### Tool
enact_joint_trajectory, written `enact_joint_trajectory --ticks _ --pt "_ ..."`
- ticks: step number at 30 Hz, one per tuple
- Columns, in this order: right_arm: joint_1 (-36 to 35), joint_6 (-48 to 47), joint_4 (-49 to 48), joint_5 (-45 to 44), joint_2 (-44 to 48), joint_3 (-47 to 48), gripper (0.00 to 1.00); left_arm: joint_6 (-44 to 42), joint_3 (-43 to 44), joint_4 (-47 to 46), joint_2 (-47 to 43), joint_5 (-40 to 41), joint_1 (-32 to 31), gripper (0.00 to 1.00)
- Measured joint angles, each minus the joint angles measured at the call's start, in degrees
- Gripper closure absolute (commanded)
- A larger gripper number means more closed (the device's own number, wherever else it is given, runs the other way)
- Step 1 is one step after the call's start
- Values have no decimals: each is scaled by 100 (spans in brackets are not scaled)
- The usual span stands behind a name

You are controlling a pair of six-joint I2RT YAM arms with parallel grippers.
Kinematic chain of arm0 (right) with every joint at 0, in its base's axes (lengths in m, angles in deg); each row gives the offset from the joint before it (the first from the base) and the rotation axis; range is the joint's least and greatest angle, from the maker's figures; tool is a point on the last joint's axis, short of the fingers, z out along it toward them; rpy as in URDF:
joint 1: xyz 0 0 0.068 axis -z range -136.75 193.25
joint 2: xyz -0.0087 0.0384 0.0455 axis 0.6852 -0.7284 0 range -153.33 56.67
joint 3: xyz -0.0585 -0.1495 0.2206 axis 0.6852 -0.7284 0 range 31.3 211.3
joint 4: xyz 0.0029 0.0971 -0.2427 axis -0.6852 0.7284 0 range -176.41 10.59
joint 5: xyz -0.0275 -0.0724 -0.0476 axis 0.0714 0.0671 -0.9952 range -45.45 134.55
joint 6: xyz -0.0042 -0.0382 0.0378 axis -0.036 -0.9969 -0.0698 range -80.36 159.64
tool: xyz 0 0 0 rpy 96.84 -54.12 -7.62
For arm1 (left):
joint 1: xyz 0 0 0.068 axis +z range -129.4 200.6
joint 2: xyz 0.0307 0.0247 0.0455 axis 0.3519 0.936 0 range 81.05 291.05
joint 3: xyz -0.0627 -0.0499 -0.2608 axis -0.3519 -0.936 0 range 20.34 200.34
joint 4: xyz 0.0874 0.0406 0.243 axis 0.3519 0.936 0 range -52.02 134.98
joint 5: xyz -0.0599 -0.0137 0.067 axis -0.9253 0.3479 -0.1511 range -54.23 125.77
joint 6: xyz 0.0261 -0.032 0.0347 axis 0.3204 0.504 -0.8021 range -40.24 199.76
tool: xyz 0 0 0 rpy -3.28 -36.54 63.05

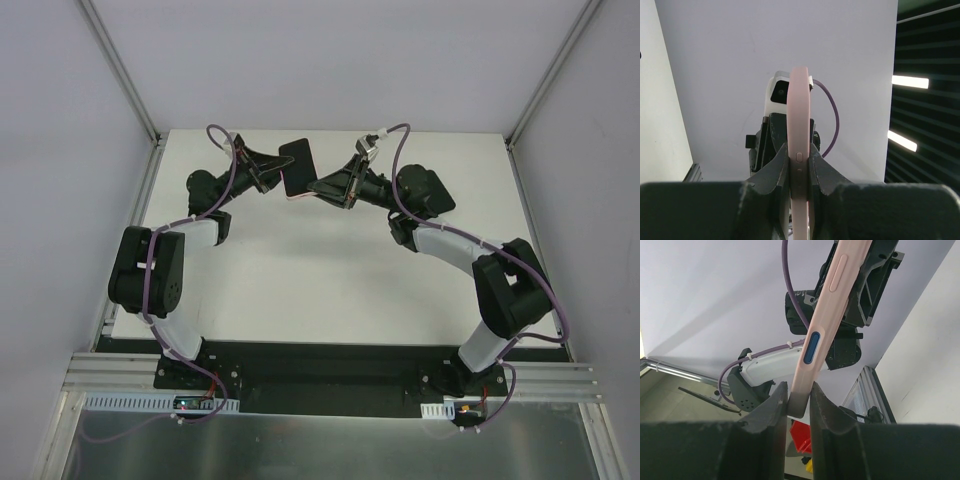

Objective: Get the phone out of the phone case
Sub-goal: Remove the phone case from the phone.

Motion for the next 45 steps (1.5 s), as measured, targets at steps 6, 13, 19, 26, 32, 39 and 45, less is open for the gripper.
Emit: enact_joint_trajectory --ticks 6,13,19,26,32,39,45 --pt "9 7 -205 -111 7 -94 69 4 -2 22 0 -24 -4 100" --pt "74 -24 -420 -151 267 -304 71 94 -15 44 0 4 -13 100" --pt "114 -79 -503 -151 348 -385 78 177 -15 44 0 20 -9 100" --pt "120 -50 -575 -146 348 -385 54 153 -37 72 0 22 15 100" --pt "120 -48 -592 -149 348 -378 59 109 -70 85 0 20 28 100" --pt "118 -59 -590 -107 201 -238 66 109 -70 81 0 37 31 100" --pt "118 -50 -608 -101 28 -144 63 2 -70 107 -2 48 92 100"
